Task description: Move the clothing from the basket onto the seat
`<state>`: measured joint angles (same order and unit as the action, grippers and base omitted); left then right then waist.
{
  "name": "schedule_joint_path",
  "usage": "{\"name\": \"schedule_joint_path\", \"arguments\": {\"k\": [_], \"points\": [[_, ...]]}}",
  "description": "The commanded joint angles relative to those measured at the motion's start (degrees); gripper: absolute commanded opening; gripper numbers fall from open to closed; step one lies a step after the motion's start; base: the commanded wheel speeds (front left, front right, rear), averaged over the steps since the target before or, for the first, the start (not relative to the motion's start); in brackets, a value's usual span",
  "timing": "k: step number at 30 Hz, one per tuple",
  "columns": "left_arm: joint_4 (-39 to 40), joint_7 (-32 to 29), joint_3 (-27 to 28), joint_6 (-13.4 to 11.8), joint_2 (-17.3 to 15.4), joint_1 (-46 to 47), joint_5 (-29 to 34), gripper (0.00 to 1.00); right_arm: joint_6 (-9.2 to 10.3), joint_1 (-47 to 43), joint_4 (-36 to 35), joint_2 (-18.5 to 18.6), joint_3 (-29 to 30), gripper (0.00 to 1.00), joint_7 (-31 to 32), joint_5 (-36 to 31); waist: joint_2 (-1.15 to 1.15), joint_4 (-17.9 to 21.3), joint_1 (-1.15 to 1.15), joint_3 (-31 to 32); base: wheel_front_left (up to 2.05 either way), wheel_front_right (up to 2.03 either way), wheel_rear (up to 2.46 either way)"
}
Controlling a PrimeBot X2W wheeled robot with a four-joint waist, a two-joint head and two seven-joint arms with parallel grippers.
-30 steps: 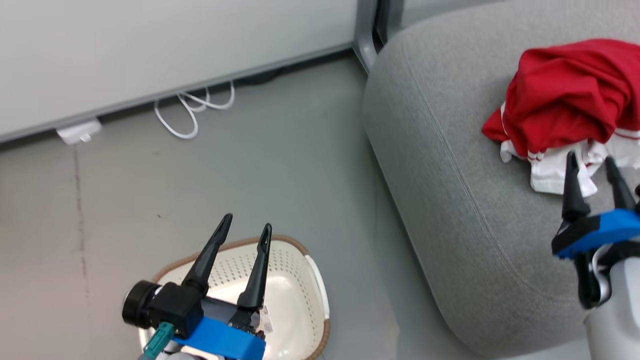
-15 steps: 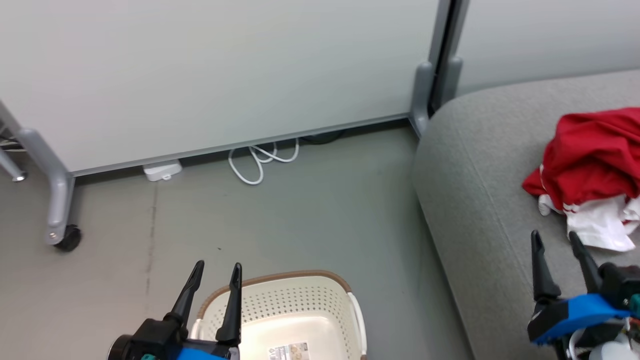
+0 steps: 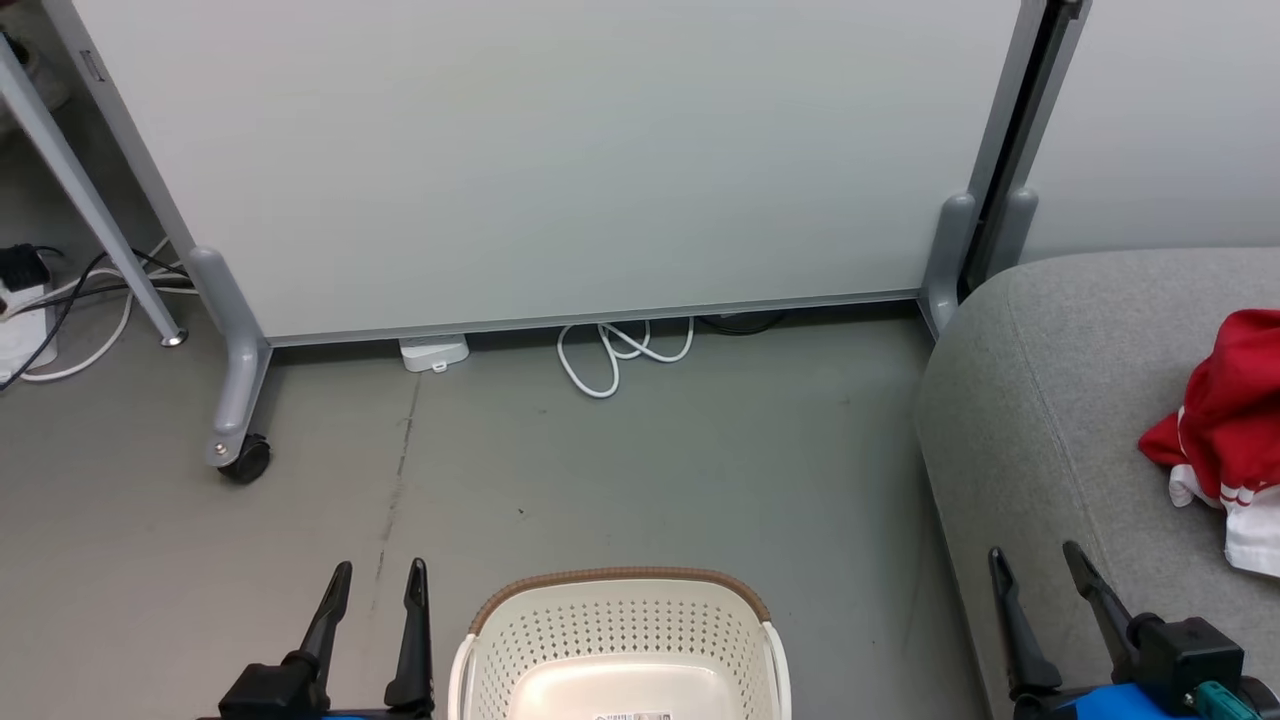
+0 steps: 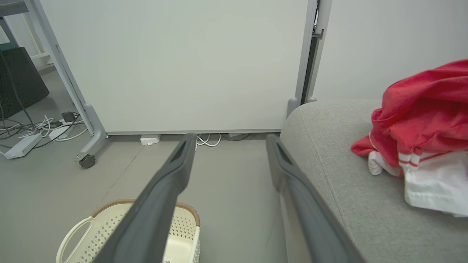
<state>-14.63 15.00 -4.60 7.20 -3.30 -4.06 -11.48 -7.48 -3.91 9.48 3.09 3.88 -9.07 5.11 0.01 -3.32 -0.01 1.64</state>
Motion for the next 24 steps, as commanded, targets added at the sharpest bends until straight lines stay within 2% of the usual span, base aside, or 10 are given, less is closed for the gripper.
{"name": "schedule_joint_path", "arguments": {"k": [1, 12, 24], "points": [[-0.3, 0.3, 0.2, 0.4, 0.0, -0.4, 0.5, 1.00, -0.03, -1.2, -0.5, -0.2, 0.0, 1.00, 0.1, -0.5, -0.01, -0.6, 0.01, 0.5, 0.00, 0.00, 0.00], [-1.9, 0.3, 0.7, 0.3, 0.1, -1.0, 0.3, 1.00, -0.03, -3.6, -1.3, -0.2, -0.3, 1.00, -0.5, 2.3, -0.01, -2.5, 0.01, 2.0, 0.00, 0.00, 0.00], [-2.5, 0.3, -0.2, 0.3, -0.7, -1.3, 0.0, 1.00, -0.03, -3.9, -0.3, -0.2, 0.3, 1.00, -1.0, 2.9, -0.01, -2.2, 0.01, 1.9, 0.00, 0.00, 0.00]]}}
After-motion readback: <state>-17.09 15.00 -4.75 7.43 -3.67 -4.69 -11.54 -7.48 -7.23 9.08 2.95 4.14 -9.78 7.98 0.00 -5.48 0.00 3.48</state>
